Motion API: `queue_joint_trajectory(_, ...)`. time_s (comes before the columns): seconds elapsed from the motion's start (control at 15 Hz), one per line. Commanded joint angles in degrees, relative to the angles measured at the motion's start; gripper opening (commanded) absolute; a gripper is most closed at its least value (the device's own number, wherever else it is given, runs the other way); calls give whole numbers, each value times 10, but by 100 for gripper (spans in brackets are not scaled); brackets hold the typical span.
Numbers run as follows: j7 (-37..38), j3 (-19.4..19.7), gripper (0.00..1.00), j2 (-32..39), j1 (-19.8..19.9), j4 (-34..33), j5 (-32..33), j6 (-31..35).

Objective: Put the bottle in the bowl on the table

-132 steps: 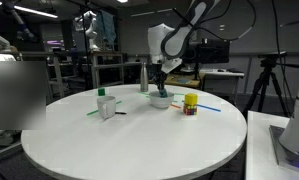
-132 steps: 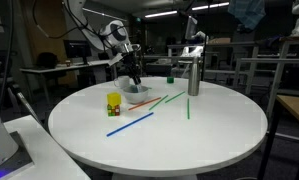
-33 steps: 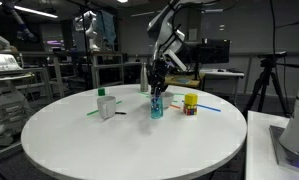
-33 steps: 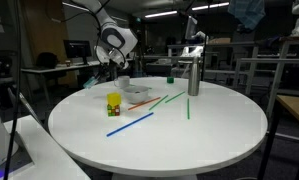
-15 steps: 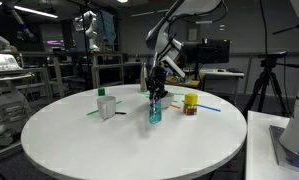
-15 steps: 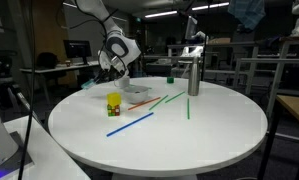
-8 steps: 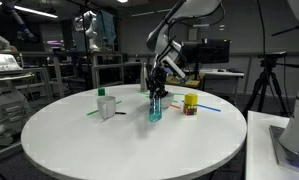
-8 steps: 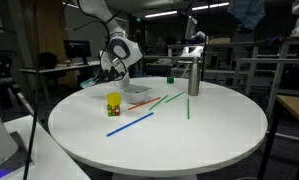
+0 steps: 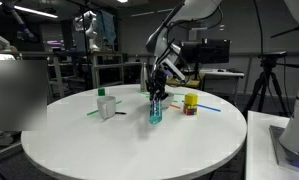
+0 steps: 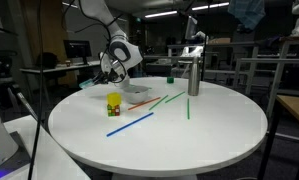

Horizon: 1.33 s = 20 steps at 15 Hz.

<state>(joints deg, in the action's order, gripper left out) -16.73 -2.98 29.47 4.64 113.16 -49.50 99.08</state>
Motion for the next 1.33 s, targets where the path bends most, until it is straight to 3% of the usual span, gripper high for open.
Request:
queue_joint_trajectory(0.0, -4, 3, 7, 19, 8, -25, -14, -36)
queue_joint_trajectory(1.27, 9, 3, 7, 76, 9, -59, -9, -43)
